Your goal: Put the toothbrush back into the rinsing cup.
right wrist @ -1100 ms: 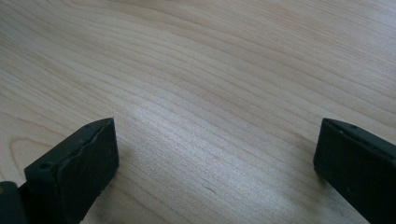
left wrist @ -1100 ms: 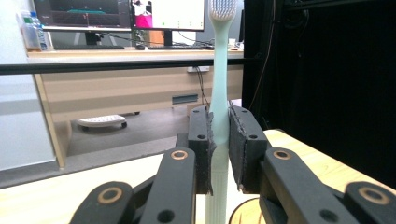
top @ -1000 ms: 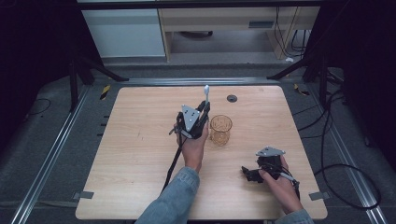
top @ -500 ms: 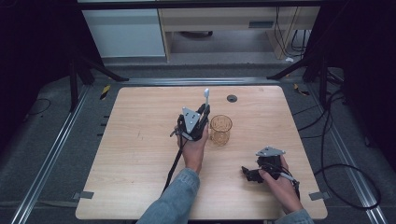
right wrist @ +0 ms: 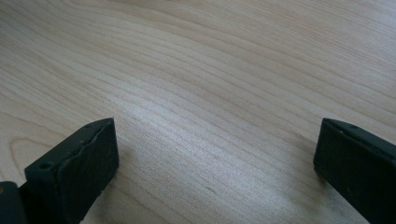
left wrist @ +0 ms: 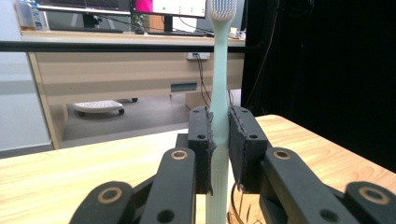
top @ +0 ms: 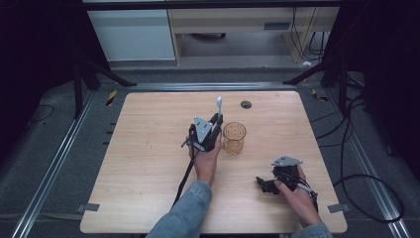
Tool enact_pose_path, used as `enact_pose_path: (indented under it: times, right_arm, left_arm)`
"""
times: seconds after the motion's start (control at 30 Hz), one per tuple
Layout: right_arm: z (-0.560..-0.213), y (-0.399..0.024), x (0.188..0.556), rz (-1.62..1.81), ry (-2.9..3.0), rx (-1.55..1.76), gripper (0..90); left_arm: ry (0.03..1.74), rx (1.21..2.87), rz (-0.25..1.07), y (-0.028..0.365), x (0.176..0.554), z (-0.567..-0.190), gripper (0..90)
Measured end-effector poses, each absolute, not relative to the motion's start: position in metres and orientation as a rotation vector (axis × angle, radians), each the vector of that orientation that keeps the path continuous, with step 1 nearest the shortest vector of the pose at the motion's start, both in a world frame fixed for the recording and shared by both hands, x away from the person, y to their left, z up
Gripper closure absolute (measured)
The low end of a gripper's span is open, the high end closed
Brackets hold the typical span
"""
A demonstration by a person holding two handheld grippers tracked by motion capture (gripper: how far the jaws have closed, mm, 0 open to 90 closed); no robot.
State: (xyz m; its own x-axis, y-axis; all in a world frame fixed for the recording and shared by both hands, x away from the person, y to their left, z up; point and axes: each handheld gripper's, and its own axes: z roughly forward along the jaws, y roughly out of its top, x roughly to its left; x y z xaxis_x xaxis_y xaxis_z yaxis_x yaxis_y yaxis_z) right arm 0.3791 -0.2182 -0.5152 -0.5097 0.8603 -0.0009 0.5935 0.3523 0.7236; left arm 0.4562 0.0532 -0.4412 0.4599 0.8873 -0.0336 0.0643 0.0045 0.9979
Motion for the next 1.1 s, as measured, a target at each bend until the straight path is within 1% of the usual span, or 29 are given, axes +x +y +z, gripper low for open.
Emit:
enact_pose_path:
  times: [0.27,1.1]
  right_arm:
    - [-0.515,-0.219,0.379,0.960,2.242,1.272,0.4]
    - [-0.515,-0.219,0.380,0.958,2.243,1.263,0.4]
  left_arm:
    - [0.908,1.422,0.805,0.054,0.456,-0.447,78.7]
    - [0.918,1.491,0.832,0.056,0.452,-0.465,78.3]
